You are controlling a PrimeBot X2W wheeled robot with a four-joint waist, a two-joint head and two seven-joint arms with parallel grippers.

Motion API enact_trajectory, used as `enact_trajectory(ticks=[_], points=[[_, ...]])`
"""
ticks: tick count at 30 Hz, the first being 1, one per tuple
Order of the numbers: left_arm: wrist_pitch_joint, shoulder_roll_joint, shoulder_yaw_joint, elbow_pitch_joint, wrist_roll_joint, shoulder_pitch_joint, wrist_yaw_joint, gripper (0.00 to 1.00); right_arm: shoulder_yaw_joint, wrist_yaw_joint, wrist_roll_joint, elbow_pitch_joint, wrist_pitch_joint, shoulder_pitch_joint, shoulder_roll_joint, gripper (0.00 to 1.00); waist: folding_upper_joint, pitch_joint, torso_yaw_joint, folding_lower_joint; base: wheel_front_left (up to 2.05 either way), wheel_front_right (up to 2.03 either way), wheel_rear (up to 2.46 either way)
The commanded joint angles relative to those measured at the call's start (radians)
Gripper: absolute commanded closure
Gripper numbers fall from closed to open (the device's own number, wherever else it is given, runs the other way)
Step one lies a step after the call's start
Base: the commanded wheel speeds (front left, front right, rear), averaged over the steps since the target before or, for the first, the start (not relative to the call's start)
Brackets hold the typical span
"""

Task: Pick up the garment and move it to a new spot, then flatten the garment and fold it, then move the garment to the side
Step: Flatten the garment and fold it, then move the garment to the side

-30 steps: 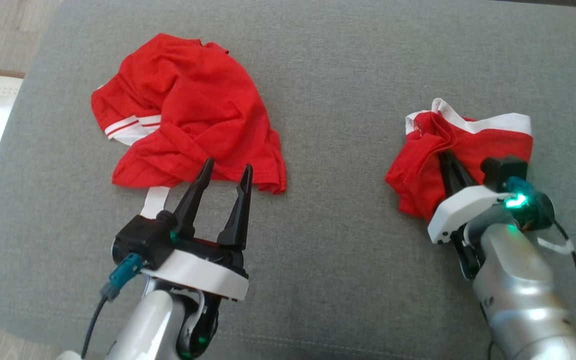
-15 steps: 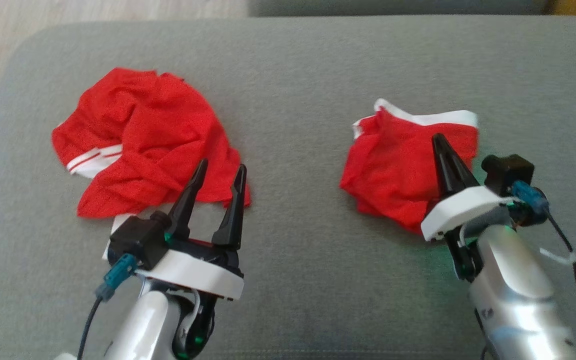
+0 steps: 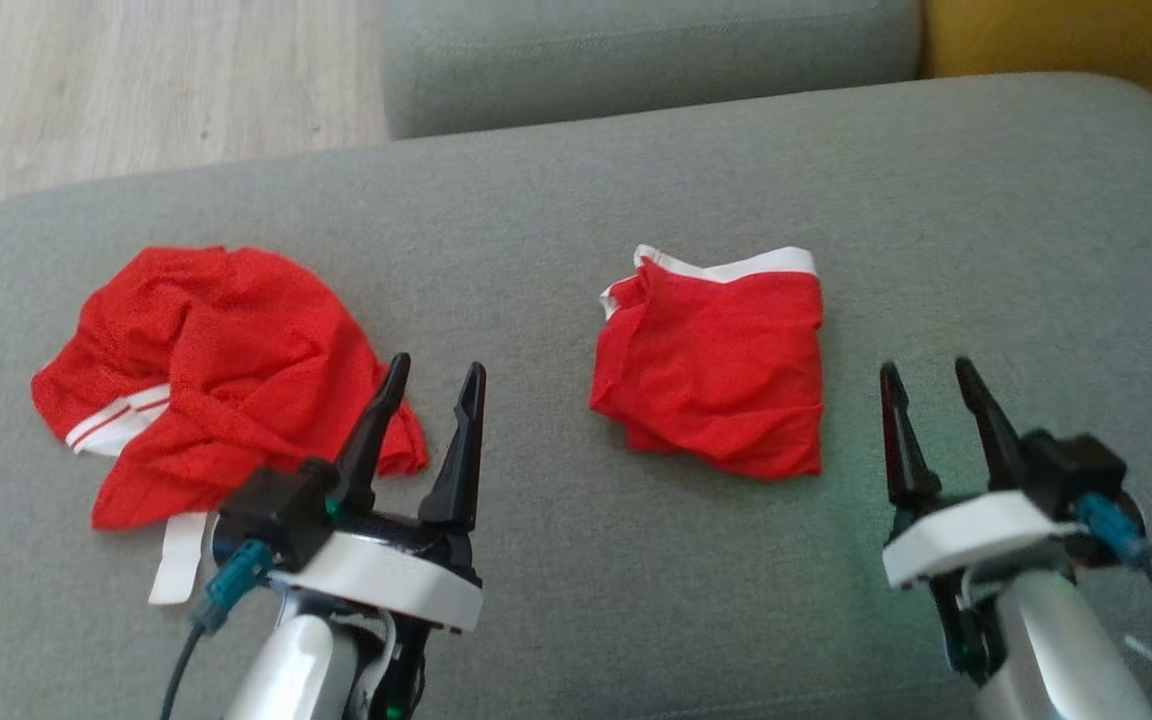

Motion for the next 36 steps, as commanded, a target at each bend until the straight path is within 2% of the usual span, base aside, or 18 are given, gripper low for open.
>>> enact_trajectory(ticks=[1,10,22,27,32,36], points=[[-0.008,0.002,0.029,-0.034,0.013,-0.021,0.004,0.0,0.013,-0.001,-0.002,-0.055,-0.006,0.005,0.004,0.0,0.0,-0.021,-0.018,0.0,0.0,0.0,0.0],[-0.008,0.002,0.03,-0.023,0.042,0.017,-0.001,0.0,0.006,-0.001,0.026,-0.123,-0.006,0.094,0.005,0.0,0.0,-0.036,-0.036,0.0,0.0,0.0,0.0],[-0.008,0.002,0.028,-0.025,0.043,0.011,-0.006,0.0,-0.005,-0.001,0.008,-0.114,0.024,0.084,0.005,0.0,0.0,-0.014,-0.034,0.0,0.0,0.0,0.0],[-0.008,0.002,0.019,-0.023,0.047,-0.007,-0.01,0.0,-0.008,-0.001,-0.018,-0.072,0.083,0.03,0.005,0.0,0.0,0.025,-0.01,0.0,0.0,0.0,0.0],[-0.008,0.002,0.009,-0.013,0.052,-0.023,-0.017,0.0,0.011,-0.001,0.023,0.004,0.142,-0.048,0.005,0.0,0.0,0.062,0.025,0.0,0.0,0.0,0.0],[-0.008,0.002,-0.001,-0.006,0.054,-0.041,-0.021,0.0,0.006,-0.001,0.082,0.113,0.192,-0.128,0.005,0.0,0.0,0.094,0.063,0.0,0.0,0.0,0.0]])
